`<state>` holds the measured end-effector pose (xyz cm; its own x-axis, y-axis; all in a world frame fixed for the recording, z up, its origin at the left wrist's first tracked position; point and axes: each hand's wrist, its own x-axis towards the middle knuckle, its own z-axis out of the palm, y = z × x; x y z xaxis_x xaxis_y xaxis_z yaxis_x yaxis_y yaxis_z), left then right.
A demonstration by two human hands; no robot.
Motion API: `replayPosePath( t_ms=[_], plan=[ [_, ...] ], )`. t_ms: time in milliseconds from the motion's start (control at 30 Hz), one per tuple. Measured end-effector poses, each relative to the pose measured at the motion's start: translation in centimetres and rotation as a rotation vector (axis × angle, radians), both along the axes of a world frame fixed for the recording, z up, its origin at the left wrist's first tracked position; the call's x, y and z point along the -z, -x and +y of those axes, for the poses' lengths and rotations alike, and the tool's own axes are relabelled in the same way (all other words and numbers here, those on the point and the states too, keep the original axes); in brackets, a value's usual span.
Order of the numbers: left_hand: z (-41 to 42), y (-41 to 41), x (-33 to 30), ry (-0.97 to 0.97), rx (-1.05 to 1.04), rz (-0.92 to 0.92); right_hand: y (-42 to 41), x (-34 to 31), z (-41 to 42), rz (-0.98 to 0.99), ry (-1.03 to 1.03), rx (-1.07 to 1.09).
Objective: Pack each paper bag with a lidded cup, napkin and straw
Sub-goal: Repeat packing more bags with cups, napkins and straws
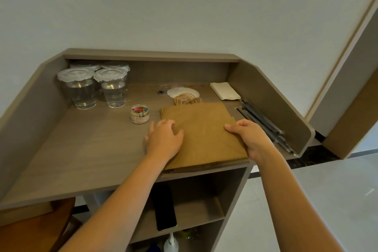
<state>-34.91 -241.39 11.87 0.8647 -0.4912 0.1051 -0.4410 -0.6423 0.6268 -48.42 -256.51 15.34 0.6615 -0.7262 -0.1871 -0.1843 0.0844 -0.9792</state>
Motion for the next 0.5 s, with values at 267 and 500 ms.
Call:
replayPosePath(
  t_ms=[267,500],
  plan=[
    [1.3,4.4,-2.9,0.203,0.06,0.129,1.4,1.5,8.8,-0.192,0.515,-0.072],
    [5.7,7.2,-5.8,0.016,-0.021,0.133,2.3,4.7,17.3,-0.419,0.589,-0.27]
  ],
)
